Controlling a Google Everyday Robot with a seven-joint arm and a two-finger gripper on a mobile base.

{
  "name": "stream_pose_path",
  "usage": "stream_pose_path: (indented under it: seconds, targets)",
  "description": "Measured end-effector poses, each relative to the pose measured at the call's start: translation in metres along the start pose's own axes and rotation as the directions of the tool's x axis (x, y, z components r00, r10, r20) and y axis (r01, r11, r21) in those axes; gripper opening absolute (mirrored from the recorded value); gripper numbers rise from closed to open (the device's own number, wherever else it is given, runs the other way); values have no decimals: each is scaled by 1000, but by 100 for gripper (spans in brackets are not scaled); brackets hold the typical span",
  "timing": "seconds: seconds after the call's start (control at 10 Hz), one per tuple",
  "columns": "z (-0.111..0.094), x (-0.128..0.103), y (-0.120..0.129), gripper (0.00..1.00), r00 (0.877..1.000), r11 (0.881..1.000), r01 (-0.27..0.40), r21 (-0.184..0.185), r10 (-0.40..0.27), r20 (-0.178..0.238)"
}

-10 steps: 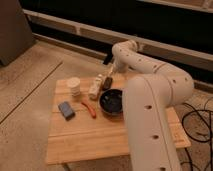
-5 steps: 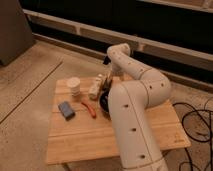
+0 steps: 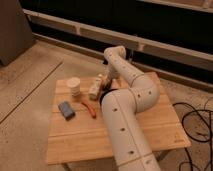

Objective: Push the eraser across the table

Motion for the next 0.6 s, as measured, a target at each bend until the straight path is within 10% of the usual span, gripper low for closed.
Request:
stream_pose_path:
  seconds: [0.4, 0.6]
  targets:
    - [6, -8, -15, 65, 1000, 997, 20, 69, -21, 12]
    - [2, -36, -12, 65, 991, 994, 62, 86, -71, 116]
